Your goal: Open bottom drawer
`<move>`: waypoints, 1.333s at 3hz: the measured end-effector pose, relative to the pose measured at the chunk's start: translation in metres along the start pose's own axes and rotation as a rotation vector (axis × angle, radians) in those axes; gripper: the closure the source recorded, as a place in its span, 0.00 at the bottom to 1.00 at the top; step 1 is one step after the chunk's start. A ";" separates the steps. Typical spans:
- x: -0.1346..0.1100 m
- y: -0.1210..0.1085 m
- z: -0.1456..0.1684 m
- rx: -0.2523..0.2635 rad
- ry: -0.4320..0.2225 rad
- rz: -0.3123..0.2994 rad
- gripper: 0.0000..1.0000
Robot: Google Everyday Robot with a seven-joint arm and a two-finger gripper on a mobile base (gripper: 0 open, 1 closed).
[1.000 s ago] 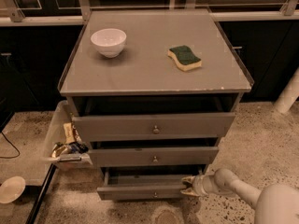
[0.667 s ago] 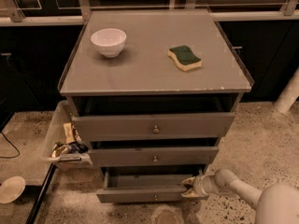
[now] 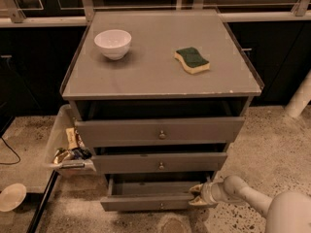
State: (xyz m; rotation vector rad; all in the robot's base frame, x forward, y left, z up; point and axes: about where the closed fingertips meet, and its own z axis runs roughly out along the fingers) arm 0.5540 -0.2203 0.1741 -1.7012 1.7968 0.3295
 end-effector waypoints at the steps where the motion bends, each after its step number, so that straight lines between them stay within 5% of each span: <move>1: 0.000 0.001 0.004 -0.007 -0.004 0.006 0.43; 2: 0.011 0.018 0.006 -0.026 -0.025 0.032 0.43; 4: 0.011 0.030 -0.006 -0.013 -0.040 0.029 0.89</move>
Offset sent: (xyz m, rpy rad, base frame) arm -0.0376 -0.0160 -0.0296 0.0643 0.0729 -0.0097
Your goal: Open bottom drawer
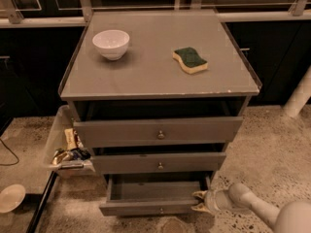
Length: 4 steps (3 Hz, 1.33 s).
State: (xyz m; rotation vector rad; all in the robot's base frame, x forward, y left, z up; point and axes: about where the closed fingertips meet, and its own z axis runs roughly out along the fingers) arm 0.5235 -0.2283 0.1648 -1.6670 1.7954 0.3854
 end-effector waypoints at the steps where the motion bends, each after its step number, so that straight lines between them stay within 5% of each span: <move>1: -0.002 -0.002 -0.003 0.007 0.000 -0.008 1.00; 2: -0.001 0.011 -0.010 0.011 -0.003 -0.007 1.00; 4: -0.001 0.010 -0.009 0.011 -0.003 -0.007 0.58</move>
Offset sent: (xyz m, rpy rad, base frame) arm -0.1365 -0.0401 0.0235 0.0204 -0.0421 -0.0276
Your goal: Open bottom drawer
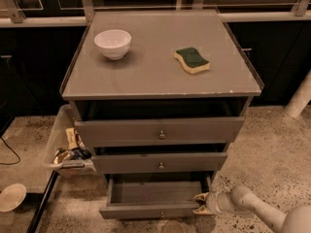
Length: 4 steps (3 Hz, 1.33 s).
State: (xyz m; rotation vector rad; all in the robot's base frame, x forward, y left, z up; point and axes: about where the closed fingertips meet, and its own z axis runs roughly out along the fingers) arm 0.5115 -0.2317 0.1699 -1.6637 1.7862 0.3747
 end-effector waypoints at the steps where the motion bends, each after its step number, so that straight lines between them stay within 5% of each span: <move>1: 0.000 0.000 0.000 0.000 0.000 0.000 0.34; 2: 0.009 0.015 0.002 -0.025 -0.021 0.012 0.38; 4: 0.015 0.027 -0.005 -0.031 -0.041 0.030 0.84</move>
Offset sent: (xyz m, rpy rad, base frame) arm -0.0323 -0.0145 -0.0223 0.0492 0.0528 0.0240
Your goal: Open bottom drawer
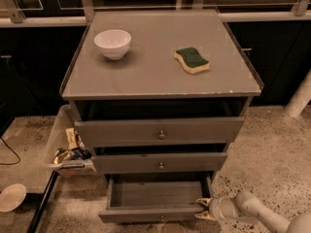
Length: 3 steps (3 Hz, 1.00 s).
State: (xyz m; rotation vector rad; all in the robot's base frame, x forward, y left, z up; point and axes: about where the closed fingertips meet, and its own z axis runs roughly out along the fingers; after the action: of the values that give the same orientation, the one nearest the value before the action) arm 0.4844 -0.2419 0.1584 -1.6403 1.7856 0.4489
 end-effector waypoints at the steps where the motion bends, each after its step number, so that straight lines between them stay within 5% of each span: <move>1: -0.002 0.005 -0.007 0.000 -0.006 -0.013 1.00; 2: -0.001 0.013 -0.012 0.001 -0.005 -0.014 1.00; 3: -0.001 0.013 -0.012 0.001 -0.005 -0.014 0.81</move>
Offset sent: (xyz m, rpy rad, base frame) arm -0.1559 -0.0547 0.0409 -0.0213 -0.0242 -0.0055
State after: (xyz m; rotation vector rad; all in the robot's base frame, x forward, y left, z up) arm 0.4690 -0.2465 0.1654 -1.6482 1.7697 0.4453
